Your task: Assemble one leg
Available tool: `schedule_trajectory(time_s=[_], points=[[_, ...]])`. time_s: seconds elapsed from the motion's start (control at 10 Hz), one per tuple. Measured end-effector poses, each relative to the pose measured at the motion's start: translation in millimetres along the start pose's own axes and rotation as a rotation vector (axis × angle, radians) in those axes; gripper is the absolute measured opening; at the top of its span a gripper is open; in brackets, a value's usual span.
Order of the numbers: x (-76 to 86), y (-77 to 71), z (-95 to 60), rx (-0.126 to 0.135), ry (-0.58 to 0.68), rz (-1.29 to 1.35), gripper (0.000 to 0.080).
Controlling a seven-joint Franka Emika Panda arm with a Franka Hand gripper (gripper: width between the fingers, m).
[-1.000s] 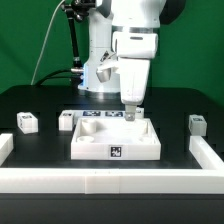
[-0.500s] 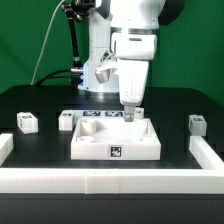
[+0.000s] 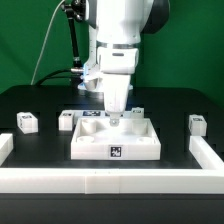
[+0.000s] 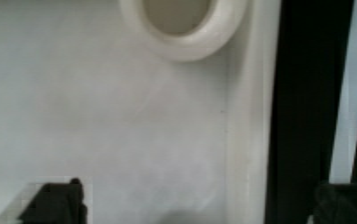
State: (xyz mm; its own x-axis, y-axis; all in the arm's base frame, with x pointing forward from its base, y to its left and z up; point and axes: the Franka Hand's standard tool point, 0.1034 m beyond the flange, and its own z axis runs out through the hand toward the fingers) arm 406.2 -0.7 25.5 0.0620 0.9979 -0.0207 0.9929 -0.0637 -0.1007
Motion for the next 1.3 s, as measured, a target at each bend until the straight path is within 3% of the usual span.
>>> schedule_trajectory(time_s=[0.2, 0.4, 0.7, 0.8, 0.9, 1.3], points=[[-2.3, -1.2, 13.8, 0.003, 0.012, 0.002, 0.0649], [-4.8, 1.6, 15.6, 0.003, 0.014, 0.008, 0.0649], [-4.8, 0.9, 16.0, 0.004, 0.014, 0.009, 0.0244], [-4.8, 0.8, 16.0, 0.004, 0.014, 0.009, 0.0244], [-4.5, 1.5, 15.6, 0.001, 0.014, 0.009, 0.0066], [-4.4, 3.5, 14.5, -0.008, 0.016, 0.01, 0.0065]])
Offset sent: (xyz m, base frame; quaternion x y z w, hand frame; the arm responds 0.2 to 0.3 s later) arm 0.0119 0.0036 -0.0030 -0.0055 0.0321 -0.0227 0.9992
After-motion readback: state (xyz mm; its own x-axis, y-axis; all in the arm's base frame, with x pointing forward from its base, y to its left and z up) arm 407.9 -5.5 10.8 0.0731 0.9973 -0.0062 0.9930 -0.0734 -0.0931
